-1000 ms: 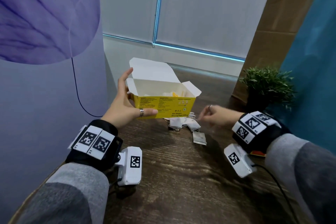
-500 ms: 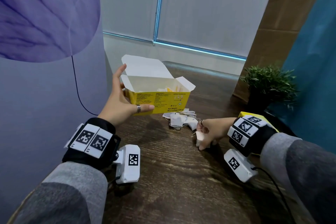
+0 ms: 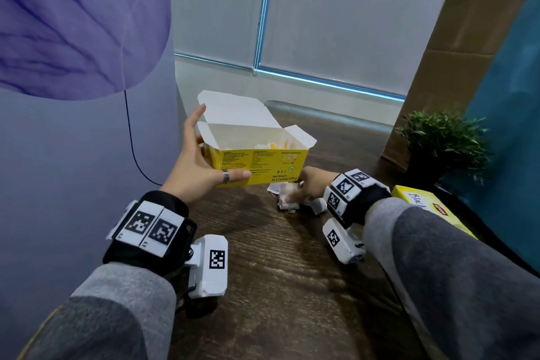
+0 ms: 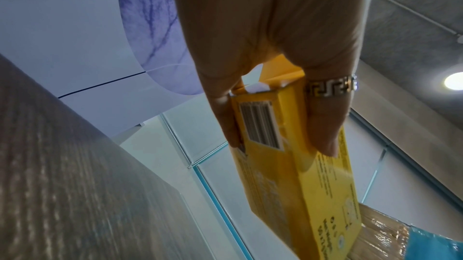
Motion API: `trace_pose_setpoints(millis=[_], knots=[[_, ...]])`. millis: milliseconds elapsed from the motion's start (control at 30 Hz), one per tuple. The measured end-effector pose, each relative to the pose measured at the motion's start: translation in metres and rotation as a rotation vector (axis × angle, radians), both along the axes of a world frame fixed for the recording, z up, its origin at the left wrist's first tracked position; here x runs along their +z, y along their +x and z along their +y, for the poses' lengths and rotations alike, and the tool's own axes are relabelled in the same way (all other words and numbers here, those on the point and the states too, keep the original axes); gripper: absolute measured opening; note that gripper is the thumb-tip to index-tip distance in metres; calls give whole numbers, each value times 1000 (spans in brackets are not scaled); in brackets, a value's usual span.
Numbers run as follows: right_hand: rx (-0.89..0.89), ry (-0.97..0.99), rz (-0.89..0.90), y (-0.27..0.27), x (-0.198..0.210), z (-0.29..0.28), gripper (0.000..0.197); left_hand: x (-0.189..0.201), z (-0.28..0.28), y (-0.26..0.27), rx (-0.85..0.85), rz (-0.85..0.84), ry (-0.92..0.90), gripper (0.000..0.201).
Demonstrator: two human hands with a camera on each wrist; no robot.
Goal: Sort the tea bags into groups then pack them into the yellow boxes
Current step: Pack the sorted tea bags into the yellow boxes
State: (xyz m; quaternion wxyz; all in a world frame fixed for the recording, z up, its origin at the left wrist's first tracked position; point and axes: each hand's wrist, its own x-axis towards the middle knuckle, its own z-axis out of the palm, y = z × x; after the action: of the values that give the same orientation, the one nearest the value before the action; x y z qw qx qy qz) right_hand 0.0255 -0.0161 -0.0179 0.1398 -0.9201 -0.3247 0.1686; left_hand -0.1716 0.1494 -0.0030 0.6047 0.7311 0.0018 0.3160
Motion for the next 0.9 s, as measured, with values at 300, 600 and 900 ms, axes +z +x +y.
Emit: trace_pose_setpoints(millis=[300, 600, 900], knots=[[48, 75, -117, -23, 10, -21, 40, -1, 2, 1, -20, -8, 0, 115], [-133, 924, -295, -49, 101, -68, 27, 0, -9, 3, -113, 48, 33, 119], [11, 540, 312, -104, 97, -11, 20, -2, -32, 2, -366, 101, -2, 109]])
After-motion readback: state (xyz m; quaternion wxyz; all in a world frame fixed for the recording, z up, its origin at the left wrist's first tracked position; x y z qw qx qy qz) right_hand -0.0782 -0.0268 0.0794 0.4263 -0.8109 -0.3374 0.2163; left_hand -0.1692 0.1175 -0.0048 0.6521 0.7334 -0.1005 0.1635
